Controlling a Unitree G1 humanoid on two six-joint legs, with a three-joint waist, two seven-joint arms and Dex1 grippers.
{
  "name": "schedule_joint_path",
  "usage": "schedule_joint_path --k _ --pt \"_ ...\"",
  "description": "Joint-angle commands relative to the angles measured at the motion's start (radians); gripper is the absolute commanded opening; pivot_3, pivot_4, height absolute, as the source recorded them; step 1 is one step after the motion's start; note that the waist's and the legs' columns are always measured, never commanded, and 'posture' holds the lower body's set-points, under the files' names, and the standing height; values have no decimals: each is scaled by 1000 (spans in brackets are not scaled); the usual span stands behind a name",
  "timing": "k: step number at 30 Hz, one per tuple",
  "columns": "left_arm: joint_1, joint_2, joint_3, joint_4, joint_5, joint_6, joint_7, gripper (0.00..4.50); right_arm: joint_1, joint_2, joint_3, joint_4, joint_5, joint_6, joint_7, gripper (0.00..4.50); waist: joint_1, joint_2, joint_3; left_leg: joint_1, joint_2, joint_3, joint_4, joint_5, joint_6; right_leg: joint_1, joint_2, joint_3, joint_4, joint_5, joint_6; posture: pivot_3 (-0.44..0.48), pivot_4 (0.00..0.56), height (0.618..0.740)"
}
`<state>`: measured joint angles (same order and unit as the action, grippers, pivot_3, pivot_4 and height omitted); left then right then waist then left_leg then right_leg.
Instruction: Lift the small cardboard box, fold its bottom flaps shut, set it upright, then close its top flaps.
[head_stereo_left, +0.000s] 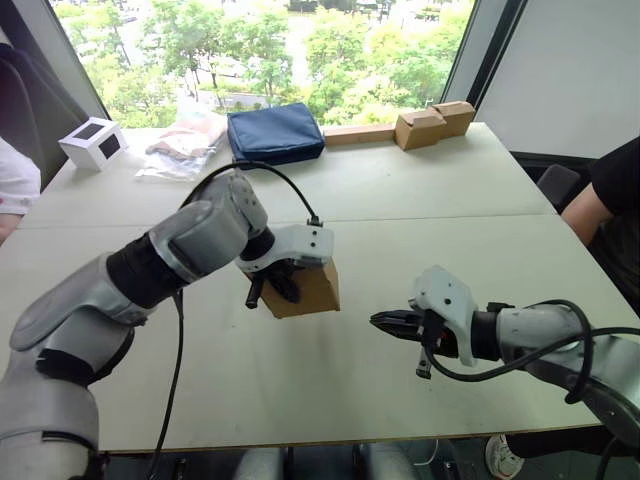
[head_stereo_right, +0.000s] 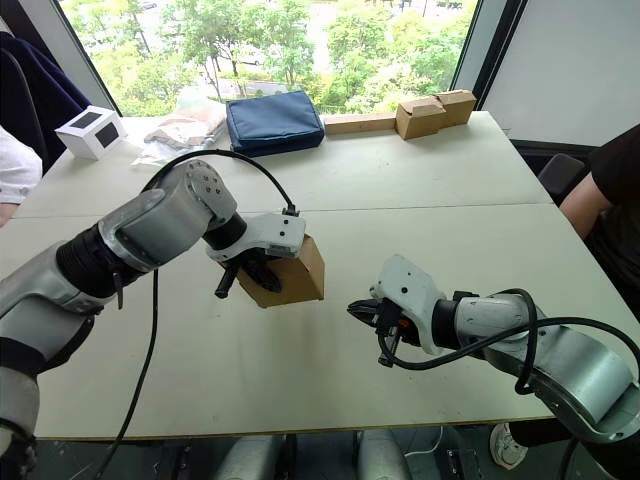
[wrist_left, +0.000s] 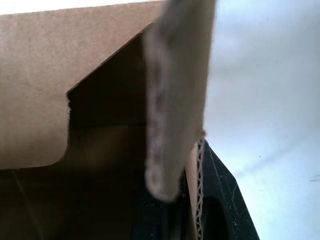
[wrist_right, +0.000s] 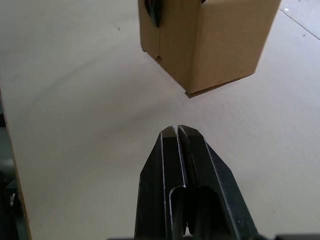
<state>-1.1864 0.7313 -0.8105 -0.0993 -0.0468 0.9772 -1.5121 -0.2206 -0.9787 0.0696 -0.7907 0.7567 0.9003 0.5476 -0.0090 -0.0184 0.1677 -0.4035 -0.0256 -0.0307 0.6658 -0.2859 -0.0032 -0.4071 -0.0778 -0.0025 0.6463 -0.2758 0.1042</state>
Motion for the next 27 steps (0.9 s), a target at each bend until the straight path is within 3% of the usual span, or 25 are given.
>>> schedule_joint_path --k 1,6,9,12,17,21,24,27 --pt "-11 -21 -8 -1 24 15 25 0 -12 8 -18 -25 -12 -6 15 41 1 0 0 0 0 0 0 0 0 0 0 0 0 0 0 0 150 737" --pt "-7 -30 -16 -7 30 -16 17 0 -18 19 -20 -21 -18 0 29 41 -1 0 0 0 0 0 0 0 0 0 0 0 0 0 0 0 150 737" --pt "-31 -53 -2 10 21 -3 24 797 -20 12 -11 -16 -38 4 41 0 1 0 0 0 0 0 0 0 0 0 0 0 0 0 0 0 150 737" --pt "-52 -52 32 13 2 -22 7 1963 -14 5 -14 -6 -55 1 59 0 1 0 0 0 0 0 1 0 0 0 0 0 0 0 0 0 150 737" --pt "-105 -70 98 49 -17 2 23 1963 15 13 -22 15 -78 -12 82 0 1 0 0 0 0 0 0 0 0 0 0 0 0 0 0 0 150 737" --pt "-215 -64 297 139 -169 147 -21 1963 65 51 -94 43 -51 -32 93 0 -1 0 0 -1 0 0 1 0 0 0 0 0 1 0 0 0 150 737" --pt "-218 -86 469 237 -216 190 91 1963 92 120 -175 83 -7 -57 84 0 -4 0 0 0 0 0 1 0 0 -1 0 -1 1 0 0 0 150 737" --pt "-129 -91 680 297 -242 203 251 1963 122 200 -235 142 -5 -102 62 0 -5 2 -1 2 0 0 1 -1 1 1 0 0 2 0 1 0 150 737"
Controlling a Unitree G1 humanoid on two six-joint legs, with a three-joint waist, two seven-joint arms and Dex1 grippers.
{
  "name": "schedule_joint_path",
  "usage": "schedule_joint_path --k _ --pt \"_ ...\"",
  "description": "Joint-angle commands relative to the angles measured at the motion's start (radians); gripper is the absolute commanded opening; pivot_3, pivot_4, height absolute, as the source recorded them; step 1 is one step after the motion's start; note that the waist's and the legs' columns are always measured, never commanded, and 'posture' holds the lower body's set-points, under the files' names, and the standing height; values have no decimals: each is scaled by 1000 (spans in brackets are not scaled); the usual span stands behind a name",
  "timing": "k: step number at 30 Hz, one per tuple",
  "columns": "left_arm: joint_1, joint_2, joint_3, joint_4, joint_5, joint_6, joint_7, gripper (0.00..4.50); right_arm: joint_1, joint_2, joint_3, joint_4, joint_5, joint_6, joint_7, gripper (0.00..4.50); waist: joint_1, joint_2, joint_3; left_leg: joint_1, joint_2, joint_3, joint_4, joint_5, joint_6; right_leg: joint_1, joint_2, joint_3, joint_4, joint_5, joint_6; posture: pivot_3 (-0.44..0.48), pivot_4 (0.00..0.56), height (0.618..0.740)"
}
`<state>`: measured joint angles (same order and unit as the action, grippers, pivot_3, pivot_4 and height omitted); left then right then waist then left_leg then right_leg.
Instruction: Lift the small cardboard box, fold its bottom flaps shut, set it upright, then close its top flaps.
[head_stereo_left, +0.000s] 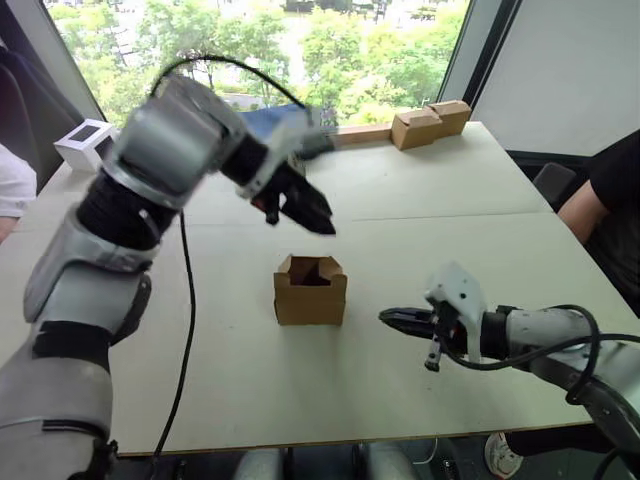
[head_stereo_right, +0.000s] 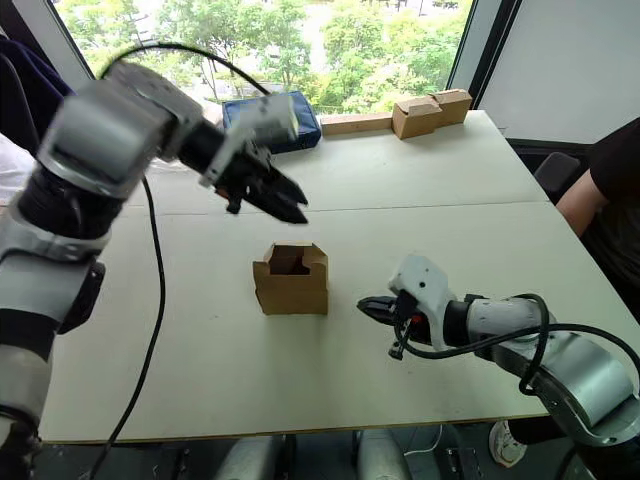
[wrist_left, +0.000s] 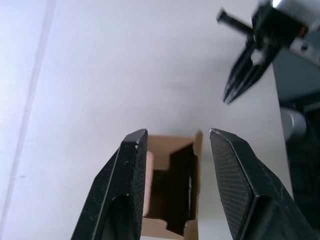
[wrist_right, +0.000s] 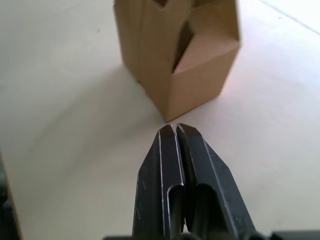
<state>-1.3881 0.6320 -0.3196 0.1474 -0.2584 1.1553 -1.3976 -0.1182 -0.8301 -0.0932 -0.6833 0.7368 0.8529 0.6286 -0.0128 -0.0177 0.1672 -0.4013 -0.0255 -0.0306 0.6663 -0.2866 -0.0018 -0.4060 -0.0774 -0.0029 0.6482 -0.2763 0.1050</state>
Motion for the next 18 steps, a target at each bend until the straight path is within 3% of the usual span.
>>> schedule_joint_path --k 1,2,5,8,12,18 --pt "141 7 270 22 -47 21 186 1963 34 79 -87 54 17 -67 -24 0 -2 2 -1 1 0 0 0 0 0 1 0 0 0 0 0 0 150 737" --pt "201 4 330 -17 -58 26 230 1963 48 98 -99 66 19 -76 -24 0 -3 3 -2 3 0 1 -1 0 0 1 0 1 1 0 0 0 150 737" --pt "459 -14 500 -199 -97 4 336 1217 88 115 -88 98 -9 -106 2 0 -1 2 -1 4 1 1 -2 0 0 1 0 2 1 0 0 0 150 737" --pt "680 -49 620 -345 -126 -27 436 8 92 114 -68 133 -40 -138 27 0 2 1 -1 2 1 1 -1 0 -1 1 -3 3 0 0 0 0 150 737" --pt "923 -97 704 -484 -150 -150 515 8 52 129 -29 198 -95 -179 31 0 14 0 -1 2 0 1 0 2 -4 2 -5 3 0 0 0 0 150 737" --pt "1220 -191 629 -549 -72 -436 629 8 21 160 57 269 -196 -251 41 0 28 1 -2 7 -1 2 -2 1 -5 7 -8 3 -2 1 -1 0 150 737"
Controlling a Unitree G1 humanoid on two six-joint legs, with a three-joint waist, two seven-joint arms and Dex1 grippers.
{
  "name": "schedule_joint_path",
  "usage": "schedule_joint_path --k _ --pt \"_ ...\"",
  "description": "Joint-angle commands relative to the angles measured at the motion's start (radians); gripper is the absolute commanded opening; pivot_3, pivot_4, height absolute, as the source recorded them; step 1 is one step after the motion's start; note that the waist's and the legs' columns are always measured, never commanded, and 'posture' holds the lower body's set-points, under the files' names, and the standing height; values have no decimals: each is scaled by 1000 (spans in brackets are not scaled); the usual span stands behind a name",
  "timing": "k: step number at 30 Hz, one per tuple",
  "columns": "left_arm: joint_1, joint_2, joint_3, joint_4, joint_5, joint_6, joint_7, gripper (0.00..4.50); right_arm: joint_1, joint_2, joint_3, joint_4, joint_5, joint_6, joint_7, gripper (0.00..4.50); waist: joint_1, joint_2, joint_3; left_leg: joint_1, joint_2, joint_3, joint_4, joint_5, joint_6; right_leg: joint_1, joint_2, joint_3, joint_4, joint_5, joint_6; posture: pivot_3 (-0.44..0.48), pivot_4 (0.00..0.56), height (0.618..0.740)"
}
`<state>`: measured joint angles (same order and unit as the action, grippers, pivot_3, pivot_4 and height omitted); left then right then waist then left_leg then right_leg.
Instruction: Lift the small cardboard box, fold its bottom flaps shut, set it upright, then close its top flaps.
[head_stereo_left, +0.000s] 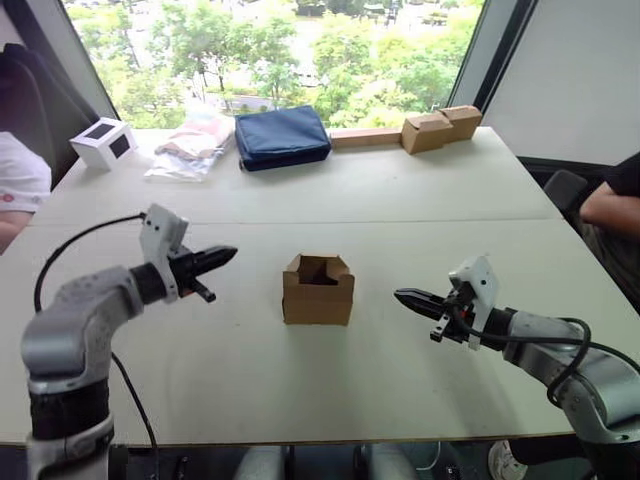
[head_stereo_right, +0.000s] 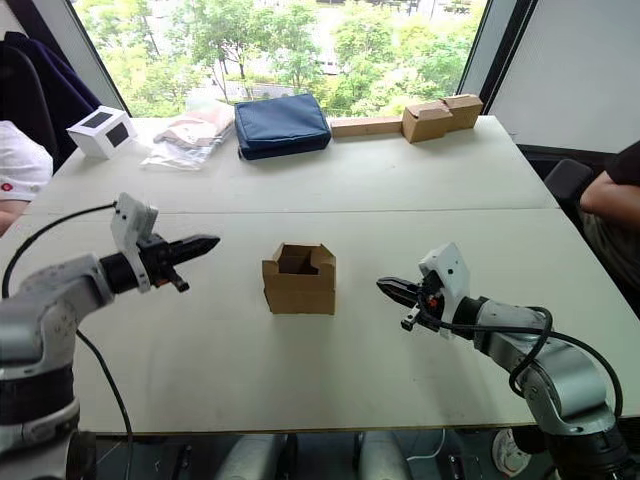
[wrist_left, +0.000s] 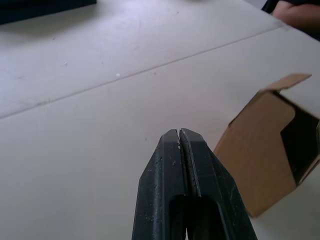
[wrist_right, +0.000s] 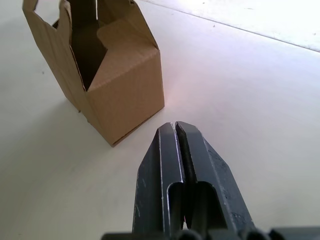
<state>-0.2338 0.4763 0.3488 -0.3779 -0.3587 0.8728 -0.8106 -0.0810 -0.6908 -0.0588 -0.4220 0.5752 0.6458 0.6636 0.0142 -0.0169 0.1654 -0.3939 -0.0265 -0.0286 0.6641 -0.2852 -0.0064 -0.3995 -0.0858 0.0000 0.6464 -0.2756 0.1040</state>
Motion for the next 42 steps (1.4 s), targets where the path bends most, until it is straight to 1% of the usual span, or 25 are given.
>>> schedule_joint_path --k 1,3,4,5,10,15,22,29,31,33,36,38,40,42 --pt "89 -51 -55 -6 35 -193 52 8 -22 30 37 18 -51 -56 5 0 0 0 0 1 0 0 0 0 0 1 0 0 -1 0 0 0 150 737" --pt "120 -80 -92 39 23 -224 54 8 -37 52 79 47 -104 -90 -5 0 0 0 0 1 0 0 0 0 0 2 -1 0 -1 0 0 0 150 737" --pt "123 -87 -99 63 -12 -188 45 8 -49 71 98 70 -135 -113 -20 0 0 0 0 1 0 0 0 0 0 2 -1 -1 -1 0 0 0 150 737" --pt "122 -86 -113 87 -17 -173 49 8 -60 90 112 92 -162 -134 -36 0 -1 0 0 2 0 0 0 0 0 2 -1 -1 -1 0 0 0 150 737" --pt "97 -69 -189 143 -7 -229 44 8 -76 151 167 130 -210 -173 -27 0 -3 1 -1 2 0 0 -1 0 0 1 0 -1 -1 0 0 0 150 737" --pt "118 -51 -243 122 -23 -241 27 8 -75 180 196 119 -227 -168 -21 0 -4 1 -1 2 0 0 -1 0 0 1 0 -1 -1 0 0 0 150 737" --pt "145 -59 -327 58 -36 -226 55 8 -81 178 229 144 -269 -194 9 0 -3 1 -1 2 0 0 -1 0 0 2 0 -1 -1 0 0 0 150 737" --pt "158 -30 -328 69 -29 -253 69 8 -88 184 222 146 -259 -191 33 0 -5 1 -1 2 0 0 -1 0 0 1 0 -1 -1 0 0 0 150 737" --pt "157 -21 -317 76 -29 -259 72 8 -84 180 217 145 -261 -193 34 0 -4 1 -1 2 0 0 -1 0 0 1 0 -1 -1 0 0 0 150 737" --pt "139 -1 -269 81 -52 -254 73 8 -87 149 181 132 -251 -189 51 0 -3 1 -1 2 0 0 -1 0 0 1 0 -1 -1 0 0 0 150 737" --pt "101 44 -218 58 -113 -213 45 8 -109 96 128 116 -216 -170 94 0 -2 1 0 2 0 0 -1 0 0 1 -1 -1 -1 0 0 0 150 737" --pt "50 89 -199 40 -144 -197 20 8 -156 67 87 113 -175 -147 127 0 -3 1 0 2 0 0 -1 0 0 2 -1 -2 -1 0 0 0 150 737" --pt "-10 146 -216 43 -138 -175 -2 8 -217 47 62 117 -135 -119 163 0 -4 1 0 2 0 0 -1 0 0 1 -1 -2 -1 0 0 0 150 737" --pt "-55 188 -232 53 -167 -143 -52 8 -270 43 61 122 -109 -96 188 0 -5 2 0 2 0 0 -1 0 0 1 0 -2 -1 0 0 0 150 737"
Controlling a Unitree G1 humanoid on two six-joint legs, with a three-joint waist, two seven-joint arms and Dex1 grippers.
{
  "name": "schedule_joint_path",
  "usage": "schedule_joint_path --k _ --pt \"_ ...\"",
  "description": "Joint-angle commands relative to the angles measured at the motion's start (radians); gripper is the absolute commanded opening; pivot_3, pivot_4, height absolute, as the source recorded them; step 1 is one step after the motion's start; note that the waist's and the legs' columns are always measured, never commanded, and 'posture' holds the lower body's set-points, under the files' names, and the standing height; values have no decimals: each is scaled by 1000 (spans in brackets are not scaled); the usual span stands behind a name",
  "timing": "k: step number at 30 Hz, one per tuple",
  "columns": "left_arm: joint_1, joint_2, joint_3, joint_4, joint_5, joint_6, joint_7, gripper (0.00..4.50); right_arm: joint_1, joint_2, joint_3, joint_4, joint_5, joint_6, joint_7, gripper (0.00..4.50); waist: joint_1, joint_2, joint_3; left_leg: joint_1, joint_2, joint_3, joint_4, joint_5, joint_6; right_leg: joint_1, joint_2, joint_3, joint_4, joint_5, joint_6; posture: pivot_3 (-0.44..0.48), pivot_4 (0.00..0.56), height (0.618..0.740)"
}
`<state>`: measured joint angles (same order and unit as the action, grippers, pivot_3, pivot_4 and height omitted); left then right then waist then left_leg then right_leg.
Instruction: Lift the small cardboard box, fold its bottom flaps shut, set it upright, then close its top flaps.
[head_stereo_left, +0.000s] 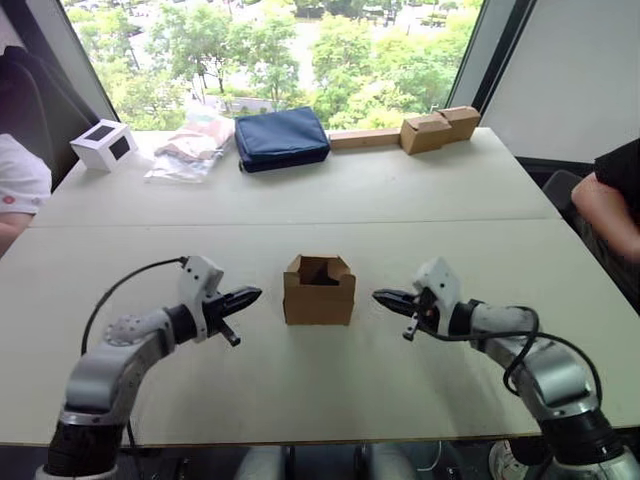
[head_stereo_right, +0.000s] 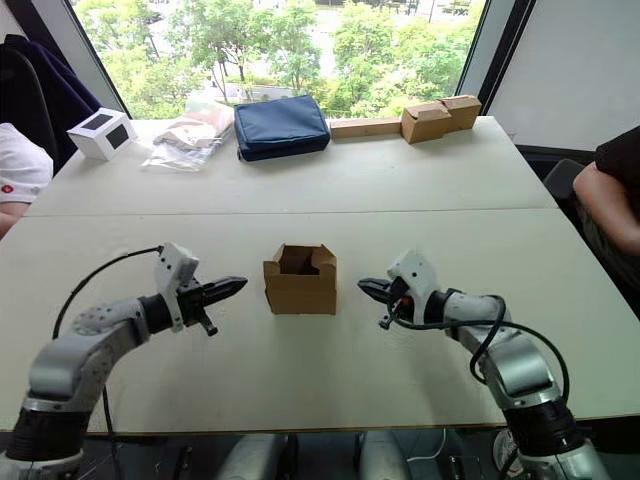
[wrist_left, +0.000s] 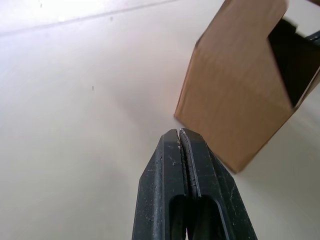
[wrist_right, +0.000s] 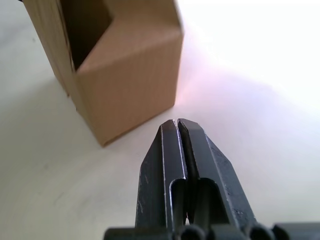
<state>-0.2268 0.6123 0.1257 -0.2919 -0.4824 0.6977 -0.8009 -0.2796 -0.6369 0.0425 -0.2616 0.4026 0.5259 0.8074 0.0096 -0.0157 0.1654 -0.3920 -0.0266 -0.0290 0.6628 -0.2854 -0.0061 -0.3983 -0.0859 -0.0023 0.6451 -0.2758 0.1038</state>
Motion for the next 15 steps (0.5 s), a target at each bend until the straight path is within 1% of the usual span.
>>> schedule_joint_path --k 1,4,6,10,15 --pt "-81 64 -14 -26 -59 42 -81 8 -93 -9 -37 -34 73 33 52 0 -2 1 0 0 0 0 0 0 0 0 0 0 0 0 0 0 150 737" --pt "-147 79 -30 5 -99 83 -122 8 -141 0 -7 -33 87 60 73 0 -3 1 0 1 0 0 -2 -1 1 0 1 0 -1 0 0 0 150 737" --pt "-182 89 -52 33 -106 91 -154 8 -164 9 20 -30 83 68 85 0 -3 0 0 0 0 0 -2 -1 1 0 0 0 -1 0 0 0 150 737" --pt "-222 98 -107 88 -75 52 -200 8 -192 31 76 6 44 49 92 0 -5 0 0 0 0 0 -1 -1 1 0 1 0 -1 0 0 0 150 737" --pt "-267 63 -156 155 -40 2 -205 8 -216 49 106 41 21 35 108 0 -3 0 0 0 0 0 -1 -1 1 0 1 0 -1 0 0 0 150 737"
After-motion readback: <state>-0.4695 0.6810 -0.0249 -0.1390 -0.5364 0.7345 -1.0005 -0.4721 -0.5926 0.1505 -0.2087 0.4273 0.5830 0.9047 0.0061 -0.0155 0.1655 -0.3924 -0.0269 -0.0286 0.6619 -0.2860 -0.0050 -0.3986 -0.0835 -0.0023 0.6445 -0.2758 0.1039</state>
